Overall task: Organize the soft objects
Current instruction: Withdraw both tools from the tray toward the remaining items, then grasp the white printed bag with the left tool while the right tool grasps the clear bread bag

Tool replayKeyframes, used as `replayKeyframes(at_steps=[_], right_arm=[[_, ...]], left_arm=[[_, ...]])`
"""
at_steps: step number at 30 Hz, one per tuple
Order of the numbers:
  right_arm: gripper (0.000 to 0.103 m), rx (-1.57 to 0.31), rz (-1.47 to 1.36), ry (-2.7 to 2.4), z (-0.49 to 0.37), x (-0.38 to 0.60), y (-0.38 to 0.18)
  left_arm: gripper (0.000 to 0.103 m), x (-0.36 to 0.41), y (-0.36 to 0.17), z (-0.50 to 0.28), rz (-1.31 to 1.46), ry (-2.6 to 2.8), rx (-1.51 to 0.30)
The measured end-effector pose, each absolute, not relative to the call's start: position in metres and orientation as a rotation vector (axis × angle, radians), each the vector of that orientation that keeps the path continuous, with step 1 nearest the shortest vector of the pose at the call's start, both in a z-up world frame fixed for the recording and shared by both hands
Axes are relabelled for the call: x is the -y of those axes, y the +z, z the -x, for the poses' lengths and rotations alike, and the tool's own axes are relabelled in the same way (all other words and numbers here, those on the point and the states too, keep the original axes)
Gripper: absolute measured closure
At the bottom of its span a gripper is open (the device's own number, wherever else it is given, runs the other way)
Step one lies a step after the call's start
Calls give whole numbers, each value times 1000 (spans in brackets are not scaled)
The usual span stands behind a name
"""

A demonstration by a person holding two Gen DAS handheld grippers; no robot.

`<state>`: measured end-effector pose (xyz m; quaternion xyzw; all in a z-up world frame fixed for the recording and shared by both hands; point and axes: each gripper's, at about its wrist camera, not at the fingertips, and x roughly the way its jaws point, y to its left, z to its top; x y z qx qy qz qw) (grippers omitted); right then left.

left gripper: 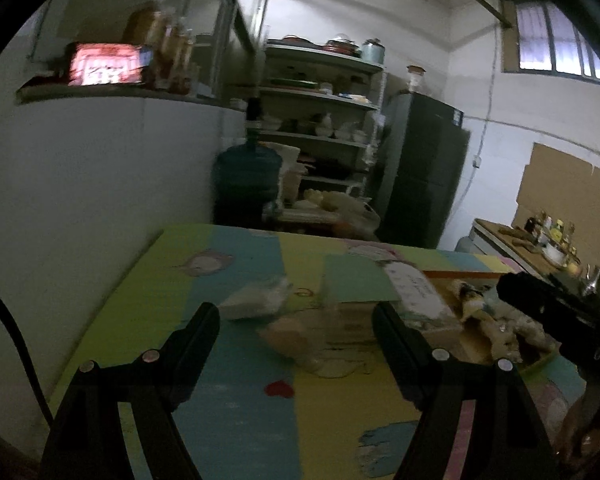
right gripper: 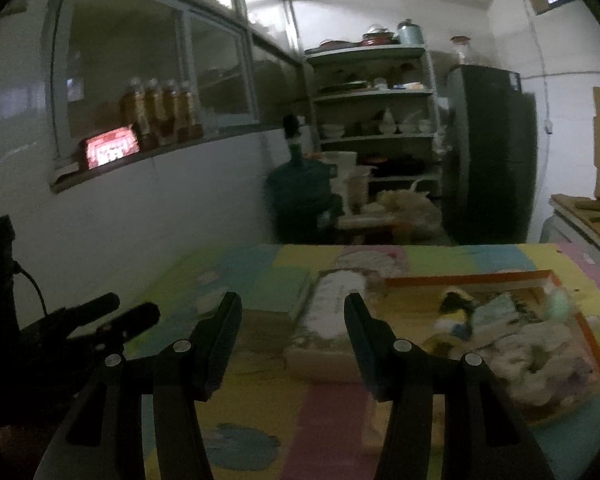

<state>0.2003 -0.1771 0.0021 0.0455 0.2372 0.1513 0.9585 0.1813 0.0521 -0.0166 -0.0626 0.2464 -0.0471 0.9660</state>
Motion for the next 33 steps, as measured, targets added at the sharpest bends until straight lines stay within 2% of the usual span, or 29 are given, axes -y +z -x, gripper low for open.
replayKeyframes(at_steps=[9, 33], right_arm=[[48, -556, -90, 417, -221, 134, -16], [48, -786, -4, 530, -301, 45, -79]], left_arm=[[25, -97, -29, -182, 164, -49, -515], [25, -147, -62, -210, 225, -34, -568]])
